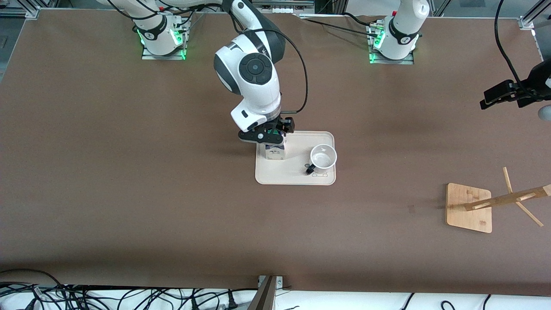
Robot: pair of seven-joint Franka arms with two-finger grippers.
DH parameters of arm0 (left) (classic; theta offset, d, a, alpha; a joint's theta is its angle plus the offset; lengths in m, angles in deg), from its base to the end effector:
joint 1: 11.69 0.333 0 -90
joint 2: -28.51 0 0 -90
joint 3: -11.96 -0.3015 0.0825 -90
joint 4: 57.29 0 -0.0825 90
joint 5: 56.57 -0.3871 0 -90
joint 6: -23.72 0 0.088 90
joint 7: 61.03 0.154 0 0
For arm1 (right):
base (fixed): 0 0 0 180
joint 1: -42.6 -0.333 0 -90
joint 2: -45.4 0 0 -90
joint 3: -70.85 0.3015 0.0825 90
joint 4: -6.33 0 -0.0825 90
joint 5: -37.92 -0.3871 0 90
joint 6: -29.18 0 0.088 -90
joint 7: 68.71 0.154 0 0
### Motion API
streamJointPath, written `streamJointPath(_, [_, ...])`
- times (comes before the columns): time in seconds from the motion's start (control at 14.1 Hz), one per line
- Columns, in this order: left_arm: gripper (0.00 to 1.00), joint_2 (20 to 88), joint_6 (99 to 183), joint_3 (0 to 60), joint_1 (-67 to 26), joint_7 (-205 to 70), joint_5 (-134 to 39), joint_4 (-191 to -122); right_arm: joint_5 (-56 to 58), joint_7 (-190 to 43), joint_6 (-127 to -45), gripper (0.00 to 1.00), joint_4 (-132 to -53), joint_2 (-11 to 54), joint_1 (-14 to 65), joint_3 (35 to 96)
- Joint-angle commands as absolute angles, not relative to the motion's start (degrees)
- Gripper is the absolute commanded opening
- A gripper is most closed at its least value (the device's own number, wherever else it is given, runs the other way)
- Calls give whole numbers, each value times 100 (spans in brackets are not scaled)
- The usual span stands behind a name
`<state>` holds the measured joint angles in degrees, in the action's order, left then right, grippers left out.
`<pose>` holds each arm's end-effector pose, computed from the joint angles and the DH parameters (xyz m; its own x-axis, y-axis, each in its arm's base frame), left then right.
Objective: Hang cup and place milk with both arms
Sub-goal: 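Reach the right gripper down and grasp the milk carton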
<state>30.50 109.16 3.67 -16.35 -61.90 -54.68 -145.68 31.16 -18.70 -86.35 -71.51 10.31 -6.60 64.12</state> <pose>0.5542 0.0287 0.5506 0.9934 0.0759 -0.0861 0.0785 -0.9966 0.0267 0.5169 0.5081 0.3098 0.9877 -0.1563 -0.0001 -0.1560 -0.9857 -0.0643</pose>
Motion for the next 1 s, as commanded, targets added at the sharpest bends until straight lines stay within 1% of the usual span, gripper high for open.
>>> streamJointPath(0.0, [100,3010,10854,405,-1652,-6095,-5569,-14597,3045,-1677,-8718,100,-7048,928,-758,6347])
streamJointPath(0.28, [100,3053,10564,379,-1617,-6060,-5490,-14606,3124,-1755,-8876,100,-7495,936,-802,6338])
streamJointPath(0.36, [100,3080,10546,379,-1608,-6060,-5490,-14606,3124,-1764,-8912,92,-7540,936,-802,6338])
streamJointPath(0.43, [100,3115,10546,379,-1617,-6094,-5490,-14606,3124,-1799,-8903,74,-7541,936,-802,6338])
streamJointPath(0.5, [100,3167,10554,387,-1617,-6060,-5490,-14598,3124,-1852,-8903,59,-7541,936,-802,6338])
streamJointPath(0.57, [100,3237,10555,387,-1626,-6060,-5490,-14580,3124,-1904,-8886,47,-7541,945,-794,6338])
streamJointPath(0.64, [100,3229,10555,405,-1634,-6051,-5490,-14589,3116,-1931,-8860,37,-7532,980,-785,6321])
streamJointPath(0.78, [100,3247,10555,423,-1696,-6138,-5490,-14589,3072,-2106,-8833,35,-7497,1102,-750,6303])
streamJointPath(0.92, [100,3527,10389,667,-1705,-6147,-5490,-14607,3037,-2343,-8423,35,-7453,1339,-558,6277])
